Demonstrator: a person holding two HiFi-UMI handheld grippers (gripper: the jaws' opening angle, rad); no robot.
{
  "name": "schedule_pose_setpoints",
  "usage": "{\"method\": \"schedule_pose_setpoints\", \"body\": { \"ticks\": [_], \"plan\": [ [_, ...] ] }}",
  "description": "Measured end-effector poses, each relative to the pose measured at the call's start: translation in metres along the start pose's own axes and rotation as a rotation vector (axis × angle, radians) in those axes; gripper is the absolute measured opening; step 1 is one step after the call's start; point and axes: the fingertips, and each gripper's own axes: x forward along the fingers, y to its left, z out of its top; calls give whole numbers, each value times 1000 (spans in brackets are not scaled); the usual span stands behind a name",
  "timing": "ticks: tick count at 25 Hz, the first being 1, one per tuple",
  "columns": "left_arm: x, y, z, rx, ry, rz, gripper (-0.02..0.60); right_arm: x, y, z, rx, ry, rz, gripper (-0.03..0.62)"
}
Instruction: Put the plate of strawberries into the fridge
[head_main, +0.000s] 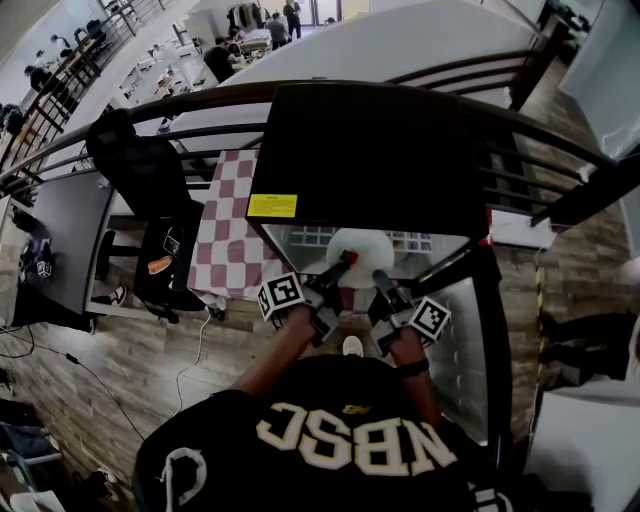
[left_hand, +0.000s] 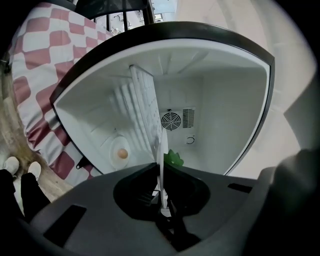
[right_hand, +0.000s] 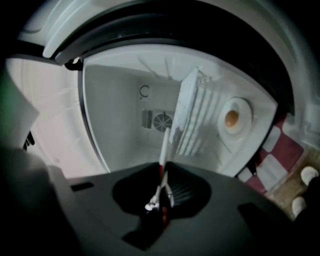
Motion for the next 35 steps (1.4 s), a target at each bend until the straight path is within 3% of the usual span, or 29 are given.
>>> {"method": "schedule_pose_setpoints", "body": {
  "ticks": [20, 26, 30, 35],
  "plan": [
    [27, 5, 15, -33, -20, -4, 35, 18, -7, 22, 22, -18, -12, 48],
    [29, 4, 18, -14, -31, -1, 35, 21, -9, 24, 14, -15, -19, 48],
    [26, 1, 19, 10, -56, 0, 35, 23, -2, 23, 23, -21, 26, 49],
    [22, -3, 16, 71, -54, 7, 44, 20, 0, 21, -43, -13, 15, 58]
  ]
}}
